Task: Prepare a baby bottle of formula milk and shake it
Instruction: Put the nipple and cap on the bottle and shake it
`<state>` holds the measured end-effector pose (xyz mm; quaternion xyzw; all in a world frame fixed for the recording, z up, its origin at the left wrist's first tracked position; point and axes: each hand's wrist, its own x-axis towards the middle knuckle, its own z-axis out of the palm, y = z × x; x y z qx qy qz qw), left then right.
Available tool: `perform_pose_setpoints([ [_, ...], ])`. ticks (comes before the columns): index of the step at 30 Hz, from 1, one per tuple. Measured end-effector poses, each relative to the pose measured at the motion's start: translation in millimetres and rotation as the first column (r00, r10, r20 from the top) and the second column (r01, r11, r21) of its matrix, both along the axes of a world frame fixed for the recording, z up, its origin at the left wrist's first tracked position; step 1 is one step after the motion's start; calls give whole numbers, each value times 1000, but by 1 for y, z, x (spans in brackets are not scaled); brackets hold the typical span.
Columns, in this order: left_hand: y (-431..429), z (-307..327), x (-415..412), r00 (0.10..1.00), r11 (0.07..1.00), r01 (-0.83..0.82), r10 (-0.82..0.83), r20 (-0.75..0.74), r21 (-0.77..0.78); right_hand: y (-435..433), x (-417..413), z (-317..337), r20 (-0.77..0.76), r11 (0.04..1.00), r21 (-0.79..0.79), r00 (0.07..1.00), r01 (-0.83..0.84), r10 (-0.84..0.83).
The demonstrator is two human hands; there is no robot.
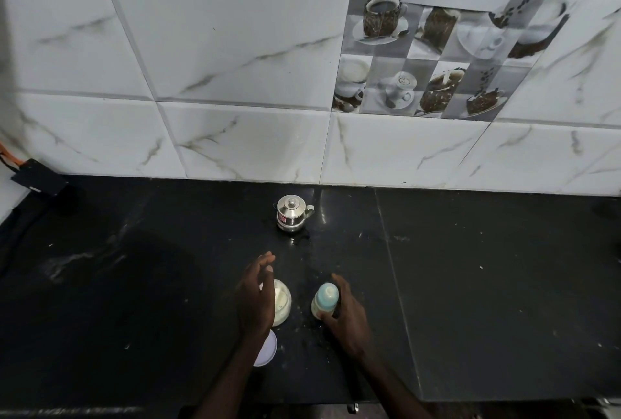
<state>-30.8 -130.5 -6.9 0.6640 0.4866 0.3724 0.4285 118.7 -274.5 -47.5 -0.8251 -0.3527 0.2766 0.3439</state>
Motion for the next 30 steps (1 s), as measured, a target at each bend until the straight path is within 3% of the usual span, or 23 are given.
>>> perform_pose_setpoints([
  [21,2,-18,-10,999,999,-36,37,34,-11,-6,-2,6,7,998,61,1000,12,-12],
  [30,1,-20,-11,999,1000,3,-3,34,-21,30,16,25,41,998,59,999,-4,1],
])
